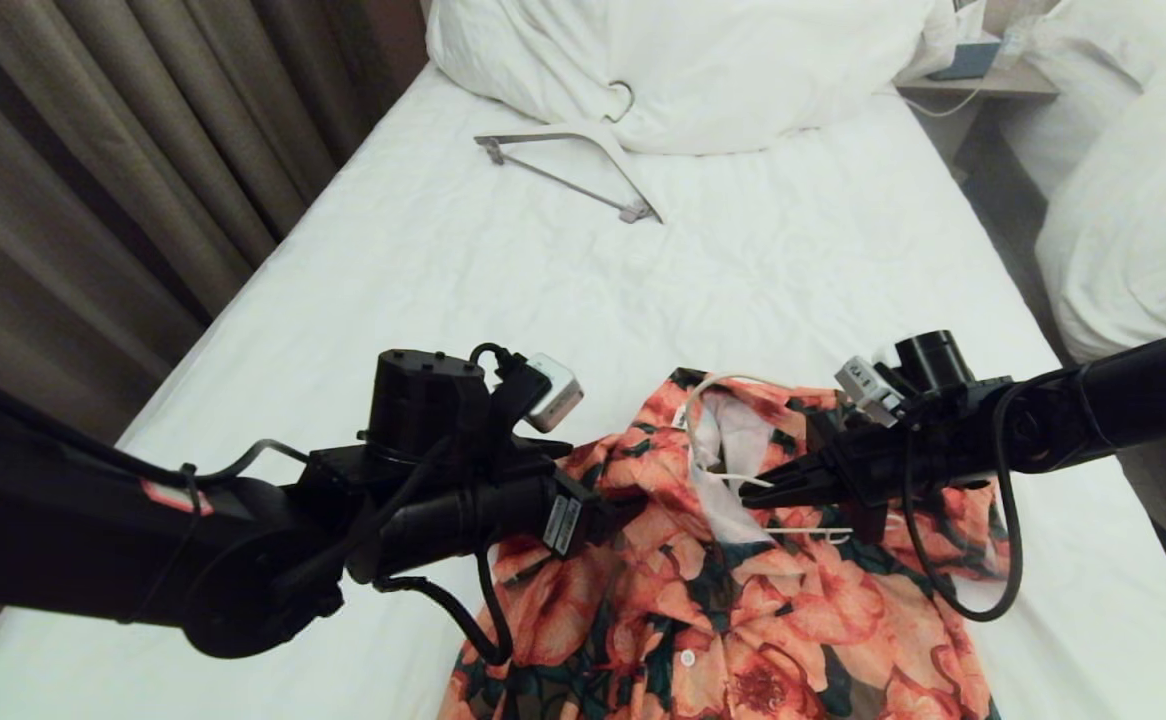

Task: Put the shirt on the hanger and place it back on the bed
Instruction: Hook the other side of the shirt onto the hanger

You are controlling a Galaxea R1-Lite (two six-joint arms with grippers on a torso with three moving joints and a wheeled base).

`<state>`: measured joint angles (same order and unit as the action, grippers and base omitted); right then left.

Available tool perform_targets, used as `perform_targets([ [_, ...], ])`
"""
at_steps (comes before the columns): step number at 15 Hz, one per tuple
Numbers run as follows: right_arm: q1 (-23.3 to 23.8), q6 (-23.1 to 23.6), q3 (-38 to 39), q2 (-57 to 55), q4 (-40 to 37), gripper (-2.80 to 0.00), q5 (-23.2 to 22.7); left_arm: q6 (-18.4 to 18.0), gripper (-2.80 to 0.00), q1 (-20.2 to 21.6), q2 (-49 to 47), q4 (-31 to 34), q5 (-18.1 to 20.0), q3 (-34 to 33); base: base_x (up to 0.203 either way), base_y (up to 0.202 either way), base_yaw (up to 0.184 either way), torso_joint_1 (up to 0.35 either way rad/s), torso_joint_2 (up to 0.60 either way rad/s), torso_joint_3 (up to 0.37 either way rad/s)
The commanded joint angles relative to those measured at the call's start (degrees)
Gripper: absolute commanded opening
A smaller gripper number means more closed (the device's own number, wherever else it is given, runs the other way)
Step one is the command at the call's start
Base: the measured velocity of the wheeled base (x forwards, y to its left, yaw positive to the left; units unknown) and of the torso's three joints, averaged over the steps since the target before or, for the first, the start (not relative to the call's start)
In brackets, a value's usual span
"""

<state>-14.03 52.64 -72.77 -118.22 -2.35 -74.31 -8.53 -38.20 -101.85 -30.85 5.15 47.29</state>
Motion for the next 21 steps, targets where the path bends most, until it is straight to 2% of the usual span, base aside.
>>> perform_targets([
  [1,-0.2,0.3,0.0,-0.3,0.0,-2.80,-0.4,0.1,0.00,-0.9,-0.6,-0.2,0.4,-0.1,0.000,0.000,0.000,0.000,0.00,0.000],
  [9,-0.6,0.3,-0.1,-0.5,0.0,-2.80,-0.4,0.1,0.00,-2.7,-1.9,-0.1,0.6,2.5,0.000,0.000,0.000,0.000,0.00,0.000],
  [10,-0.5,0.2,-0.2,-0.5,0.0,-2.80,-0.4,0.1,-2.80,-2.9,-2.0,0.0,0.6,2.5,0.000,0.000,0.000,0.000,0.00,0.000],
  [21,-0.1,0.4,-0.7,-0.3,0.4,-2.80,-0.4,0.4,-2.80,-4.1,-1.7,-0.3,1.6,2.7,0.000,0.000,0.000,0.000,0.00,0.000],
])
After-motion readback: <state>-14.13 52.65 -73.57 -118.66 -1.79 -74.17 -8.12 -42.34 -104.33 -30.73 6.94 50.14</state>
